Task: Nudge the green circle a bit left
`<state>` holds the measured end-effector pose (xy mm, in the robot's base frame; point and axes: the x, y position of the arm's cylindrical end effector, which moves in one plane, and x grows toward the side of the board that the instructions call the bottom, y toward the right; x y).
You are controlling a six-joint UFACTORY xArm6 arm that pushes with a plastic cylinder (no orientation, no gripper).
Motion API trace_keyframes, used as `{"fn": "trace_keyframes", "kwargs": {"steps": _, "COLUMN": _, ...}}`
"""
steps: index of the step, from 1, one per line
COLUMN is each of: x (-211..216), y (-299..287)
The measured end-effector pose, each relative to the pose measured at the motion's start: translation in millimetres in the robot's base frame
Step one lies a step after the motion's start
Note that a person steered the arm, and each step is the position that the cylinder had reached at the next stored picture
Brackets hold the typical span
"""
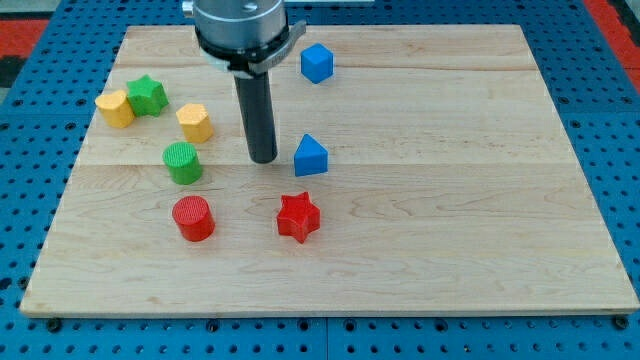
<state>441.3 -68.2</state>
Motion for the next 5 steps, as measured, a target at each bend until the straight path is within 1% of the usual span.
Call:
{"fn": "trace_keyframes", "kwargs": {"steps": 1, "x": 8, "y": 67}}
{"fn": "trace_keyframes", "kwargs": {"steps": 2, "x": 4, "y": 115}}
{"fn": "trace_keyframes", "kwargs": {"steps": 3, "x": 3, "y": 117}}
{"fn": "trace_keyframes", "kwargs": {"steps": 5, "x": -1, "y": -8}}
